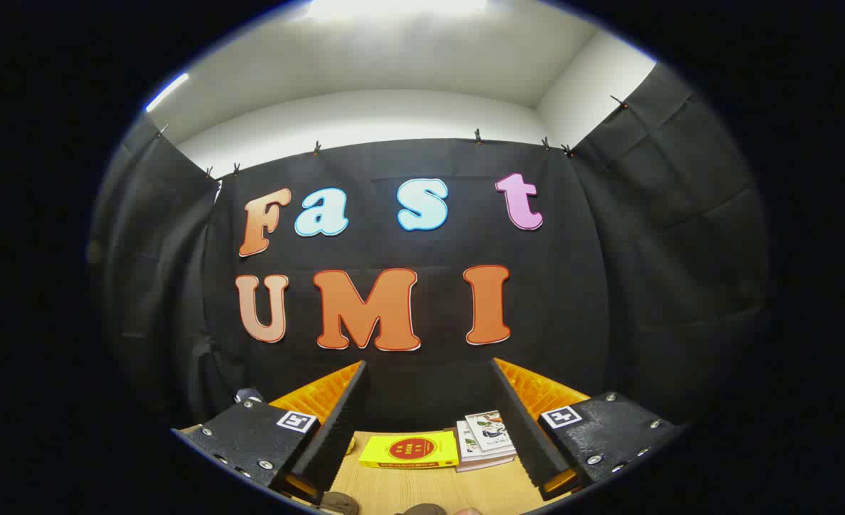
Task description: Open the storage box then place both shoes into the box .Put the left shoe in first, then the right shoe, with the right side of both shoes facing outward in a uniform manner.
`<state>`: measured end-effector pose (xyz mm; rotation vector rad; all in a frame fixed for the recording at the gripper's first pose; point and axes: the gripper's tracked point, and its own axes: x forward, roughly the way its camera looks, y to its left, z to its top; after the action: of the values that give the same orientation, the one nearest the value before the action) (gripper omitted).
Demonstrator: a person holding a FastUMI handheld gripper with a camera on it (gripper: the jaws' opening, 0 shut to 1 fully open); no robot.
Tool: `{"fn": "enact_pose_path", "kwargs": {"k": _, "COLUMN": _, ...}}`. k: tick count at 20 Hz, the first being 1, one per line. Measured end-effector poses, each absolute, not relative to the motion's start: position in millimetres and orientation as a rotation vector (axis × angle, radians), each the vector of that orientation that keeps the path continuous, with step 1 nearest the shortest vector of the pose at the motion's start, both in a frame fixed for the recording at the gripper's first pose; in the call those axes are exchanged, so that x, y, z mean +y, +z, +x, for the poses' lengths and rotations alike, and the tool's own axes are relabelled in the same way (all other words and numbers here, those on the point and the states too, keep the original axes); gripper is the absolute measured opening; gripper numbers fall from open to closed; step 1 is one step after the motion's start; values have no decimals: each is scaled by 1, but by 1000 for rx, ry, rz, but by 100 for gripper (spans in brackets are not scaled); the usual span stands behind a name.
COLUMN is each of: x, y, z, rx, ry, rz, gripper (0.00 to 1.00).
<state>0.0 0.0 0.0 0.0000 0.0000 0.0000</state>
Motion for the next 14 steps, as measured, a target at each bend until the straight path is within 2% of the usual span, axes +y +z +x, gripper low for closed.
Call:
{"fn": "enact_pose_path", "kwargs": {"k": 8, "x": 29, "y": 13, "z": -2, "rx": -61, "ry": 78, "rz": -2, "gripper": 98}}
{"fn": "enact_pose_path", "kwargs": {"k": 14, "x": 32, "y": 14, "z": -3, "rx": -44, "ry": 77, "rz": -22, "gripper": 98}}
